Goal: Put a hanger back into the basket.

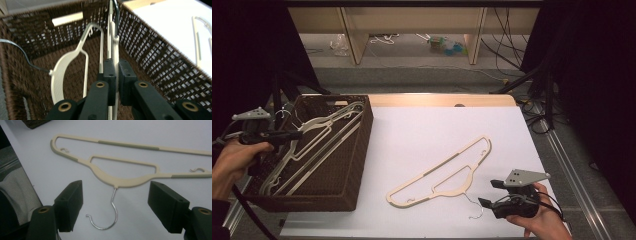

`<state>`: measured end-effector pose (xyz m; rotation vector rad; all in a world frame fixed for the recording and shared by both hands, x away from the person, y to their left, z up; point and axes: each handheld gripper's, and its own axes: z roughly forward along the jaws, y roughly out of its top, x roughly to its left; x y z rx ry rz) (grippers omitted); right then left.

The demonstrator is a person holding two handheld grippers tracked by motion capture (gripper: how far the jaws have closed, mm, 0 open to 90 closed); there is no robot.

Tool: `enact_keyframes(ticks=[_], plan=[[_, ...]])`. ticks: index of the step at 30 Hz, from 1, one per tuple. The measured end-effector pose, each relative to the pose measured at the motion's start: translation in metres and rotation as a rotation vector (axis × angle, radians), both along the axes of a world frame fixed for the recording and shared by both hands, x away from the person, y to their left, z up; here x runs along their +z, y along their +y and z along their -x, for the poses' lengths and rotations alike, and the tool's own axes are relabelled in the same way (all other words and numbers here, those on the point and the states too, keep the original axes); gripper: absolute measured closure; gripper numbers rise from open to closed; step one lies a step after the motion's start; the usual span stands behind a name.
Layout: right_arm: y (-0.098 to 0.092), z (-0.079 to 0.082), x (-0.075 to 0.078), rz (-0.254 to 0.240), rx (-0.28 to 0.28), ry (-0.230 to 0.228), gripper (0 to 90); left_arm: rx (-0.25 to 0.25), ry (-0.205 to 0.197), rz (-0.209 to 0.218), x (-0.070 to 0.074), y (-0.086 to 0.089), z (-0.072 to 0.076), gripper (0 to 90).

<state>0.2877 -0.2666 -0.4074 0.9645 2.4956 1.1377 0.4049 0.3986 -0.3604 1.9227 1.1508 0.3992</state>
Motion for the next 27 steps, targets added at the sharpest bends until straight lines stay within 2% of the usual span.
enact_keyframes(ticks=[2, 3, 4, 6, 7, 8, 10, 14, 15, 22, 23, 25, 27], plan=[[0.0, 0.0, 0.0, -0.006, -0.005, 0.006, 29.4, -0.001, 0.01, -0.008, -0.003, 0.001, -0.003, 85.8], [0.001, 0.0, -0.001, 0.0, 0.001, 0.002, 29.4, 0.011, 0.011, 0.005, -0.005, 0.0, -0.004, 85.8], [0.001, 0.0, -0.001, 0.0, -0.001, 0.004, 29.4, 0.003, 0.019, -0.016, -0.007, 0.0, -0.005, 85.7], [0.002, 0.0, -0.001, -0.003, 0.005, 0.007, 29.3, 0.01, 0.031, -0.023, -0.011, -0.001, -0.008, 85.6], [0.002, 0.001, -0.001, -0.004, 0.006, 0.005, 29.1, 0.014, 0.043, -0.044, -0.013, -0.001, -0.01, 85.6], [0.001, 0.001, 0.0, -0.003, 0.008, 0.004, 29.1, 0.03, 0.048, -0.034, -0.017, -0.002, -0.011, 85.6], [0.0, 0.0, 0.0, -0.002, 0.002, 0.002, 29.0, 0.042, 0.07, -0.04, -0.023, 0.001, -0.014, 85.4], [-0.002, 0.0, -0.001, -0.004, -0.007, 0.006, 29.0, 0.105, 0.058, -0.017, -0.032, 0.008, -0.017, 84.0], [-0.001, 0.0, -0.001, -0.006, -0.007, 0.01, 28.9, 0.12, 0.064, -0.026, -0.032, 0.01, -0.018, 83.5], [0.001, 0.001, -0.002, 0.002, 0.005, 0.025, 28.5, 0.228, 0.076, -0.003, -0.046, 0.021, -0.025, 79.8], [0.001, 0.0, -0.003, 0.005, 0.003, 0.012, 28.5, 0.237, 0.074, -0.008, -0.047, 0.022, -0.026, 79.4], [0.0, 0.0, -0.003, 0.001, 0.004, 0.015, 28.4, 0.258, 0.065, -0.03, -0.051, 0.022, -0.027, 78.3], [0.0, -0.001, -0.004, 0.004, -0.001, 0.021, 28.4, 0.262, 0.059, -0.032, -0.053, 0.023, -0.027, 77.7]])
